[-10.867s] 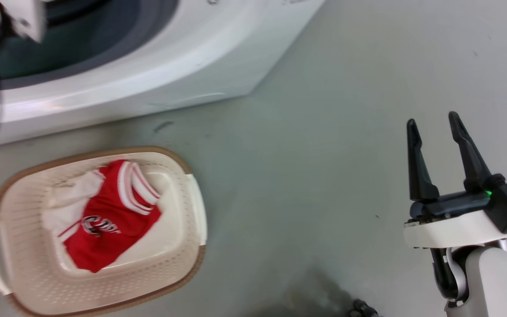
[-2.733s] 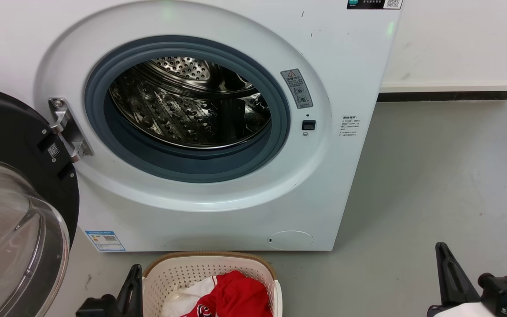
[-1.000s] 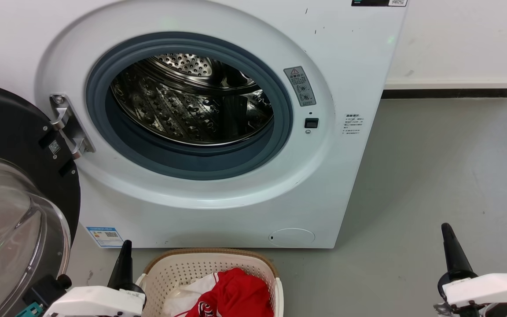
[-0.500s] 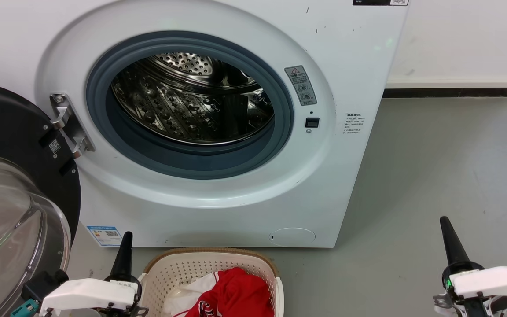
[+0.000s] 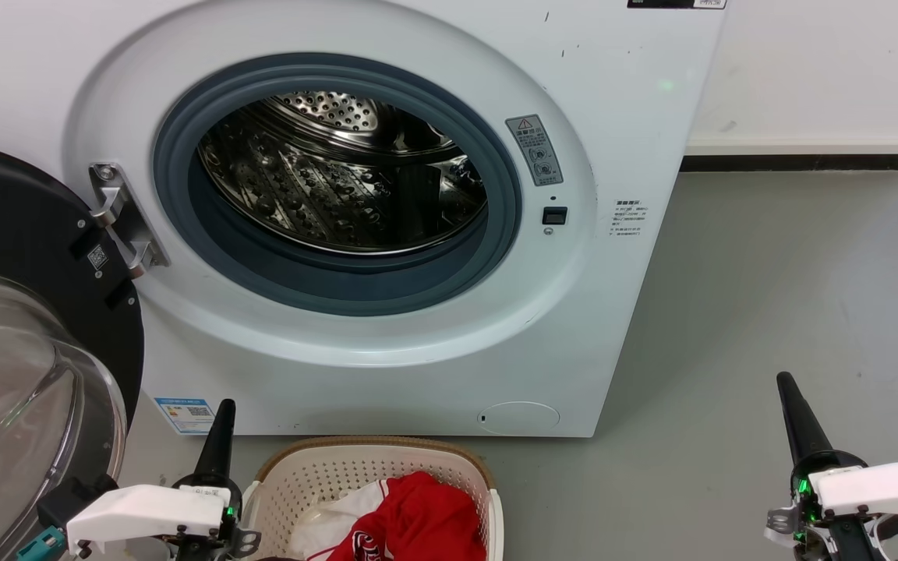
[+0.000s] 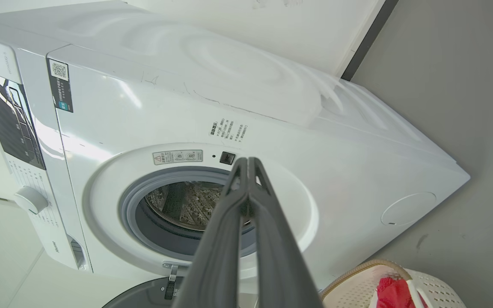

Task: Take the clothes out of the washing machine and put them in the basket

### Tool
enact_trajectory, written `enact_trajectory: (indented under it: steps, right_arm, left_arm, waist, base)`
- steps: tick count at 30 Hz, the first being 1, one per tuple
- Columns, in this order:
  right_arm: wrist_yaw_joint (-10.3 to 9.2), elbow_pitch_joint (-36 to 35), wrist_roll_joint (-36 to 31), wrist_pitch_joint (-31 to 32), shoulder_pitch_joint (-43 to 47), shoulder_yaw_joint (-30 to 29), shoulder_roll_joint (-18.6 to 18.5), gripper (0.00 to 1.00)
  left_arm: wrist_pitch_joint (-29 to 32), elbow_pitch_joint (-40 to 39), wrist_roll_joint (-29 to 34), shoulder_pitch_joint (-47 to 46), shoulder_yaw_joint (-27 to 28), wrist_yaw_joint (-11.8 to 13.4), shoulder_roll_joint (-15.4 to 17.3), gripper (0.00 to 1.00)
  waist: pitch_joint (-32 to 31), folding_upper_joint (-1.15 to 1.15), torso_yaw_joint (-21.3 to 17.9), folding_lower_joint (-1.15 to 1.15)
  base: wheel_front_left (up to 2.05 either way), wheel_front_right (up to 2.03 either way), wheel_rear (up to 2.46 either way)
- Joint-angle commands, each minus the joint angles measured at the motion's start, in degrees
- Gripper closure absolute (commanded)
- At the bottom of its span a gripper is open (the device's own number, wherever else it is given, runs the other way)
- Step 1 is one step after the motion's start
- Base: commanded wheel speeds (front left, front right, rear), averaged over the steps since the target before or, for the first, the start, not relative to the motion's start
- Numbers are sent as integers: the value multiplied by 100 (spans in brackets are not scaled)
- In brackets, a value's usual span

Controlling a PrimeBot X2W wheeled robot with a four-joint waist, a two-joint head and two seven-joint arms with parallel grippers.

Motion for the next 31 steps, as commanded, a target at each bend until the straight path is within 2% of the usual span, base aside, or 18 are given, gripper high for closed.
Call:
enact_trajectory:
  steps: [1,31]
  right_arm:
    - [-1,-12,163,38,-114,-12,-27,100]
    - [-1,92,1618,369,-312,-38,-33,100]
  left_arm:
    - [35,-12,-148,-127,34,-40,-2,100]
    - [370,82,-1545,-339,149,-137,-31,100]
  waist:
    - [2,0,1,0]
    - [36,0,25,0]
  base:
    - [0,0,0]
    - [0,0,0]
